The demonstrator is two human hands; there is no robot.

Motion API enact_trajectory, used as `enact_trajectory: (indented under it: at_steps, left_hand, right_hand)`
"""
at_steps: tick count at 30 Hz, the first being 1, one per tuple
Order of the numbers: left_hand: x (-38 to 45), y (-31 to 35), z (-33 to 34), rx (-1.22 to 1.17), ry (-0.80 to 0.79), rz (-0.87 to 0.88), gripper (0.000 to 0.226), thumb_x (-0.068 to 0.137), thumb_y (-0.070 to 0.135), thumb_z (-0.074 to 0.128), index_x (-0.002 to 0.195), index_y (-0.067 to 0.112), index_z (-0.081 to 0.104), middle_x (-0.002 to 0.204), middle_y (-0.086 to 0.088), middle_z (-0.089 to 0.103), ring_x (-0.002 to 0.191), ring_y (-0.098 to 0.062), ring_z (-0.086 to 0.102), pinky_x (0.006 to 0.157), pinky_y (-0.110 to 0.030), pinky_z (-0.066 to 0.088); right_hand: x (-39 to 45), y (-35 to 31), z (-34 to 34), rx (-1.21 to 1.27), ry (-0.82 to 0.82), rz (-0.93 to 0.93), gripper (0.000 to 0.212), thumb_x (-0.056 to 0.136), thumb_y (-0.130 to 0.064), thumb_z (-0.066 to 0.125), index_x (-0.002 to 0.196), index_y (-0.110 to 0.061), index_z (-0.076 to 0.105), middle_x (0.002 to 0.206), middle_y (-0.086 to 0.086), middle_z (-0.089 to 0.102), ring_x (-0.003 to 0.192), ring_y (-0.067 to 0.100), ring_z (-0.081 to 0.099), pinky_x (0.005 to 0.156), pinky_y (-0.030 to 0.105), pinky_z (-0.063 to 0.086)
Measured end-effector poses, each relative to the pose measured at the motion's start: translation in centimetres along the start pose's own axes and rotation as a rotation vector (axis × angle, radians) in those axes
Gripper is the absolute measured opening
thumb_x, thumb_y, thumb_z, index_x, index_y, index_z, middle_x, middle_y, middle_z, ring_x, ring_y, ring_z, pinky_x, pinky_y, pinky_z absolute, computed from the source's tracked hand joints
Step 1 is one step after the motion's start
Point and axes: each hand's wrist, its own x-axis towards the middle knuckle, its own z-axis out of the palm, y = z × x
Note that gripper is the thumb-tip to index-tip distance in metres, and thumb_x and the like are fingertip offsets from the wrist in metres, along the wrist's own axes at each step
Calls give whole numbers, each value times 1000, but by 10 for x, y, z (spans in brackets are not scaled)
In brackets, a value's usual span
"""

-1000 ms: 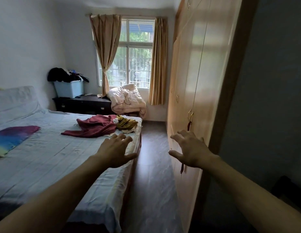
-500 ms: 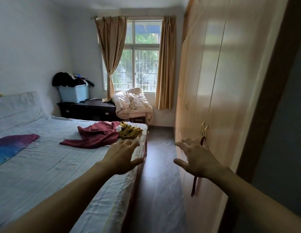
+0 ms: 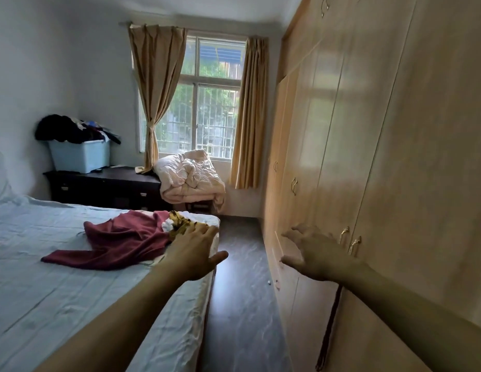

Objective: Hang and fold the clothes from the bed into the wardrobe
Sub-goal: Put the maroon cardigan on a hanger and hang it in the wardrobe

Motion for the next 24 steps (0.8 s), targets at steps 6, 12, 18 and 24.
enact_trajectory:
  at_steps: [6,12,18,24]
  left_hand:
    - [55,-33,40,0,-18,32,68,90,67,45,147,34,29,150,2,40,132,-27,40,98,-43,45]
    - [120,-54,92,-14,-115,8,64,90,67,45,144,33,36,150,4,39,134,-25,38,101,-43,43]
    - [241,-75,130,69,-101,75,61,89,68,45,136,30,46,143,1,46,127,-25,44,98,-43,45]
    - [390,-93,169,32,-103,15,64,87,68,49,141,32,43,146,1,47,128,-27,47,98,-45,45]
  right_hand:
    - [75,-14,34,11,-51,-29,74,88,-66,48,150,-38,19,159,-4,27,144,24,31,111,52,31]
    - [150,8,73,76,-58,-9,72,91,-63,48,152,-36,19,160,-4,25,145,23,28,113,51,32]
    - [250,52,117,173,-15,40,73,92,-61,50,153,-36,17,160,-3,25,144,22,29,114,49,32]
    - [375,112,137,186,0,30,73,92,-61,49,152,-37,17,161,-2,23,145,23,26,113,50,32]
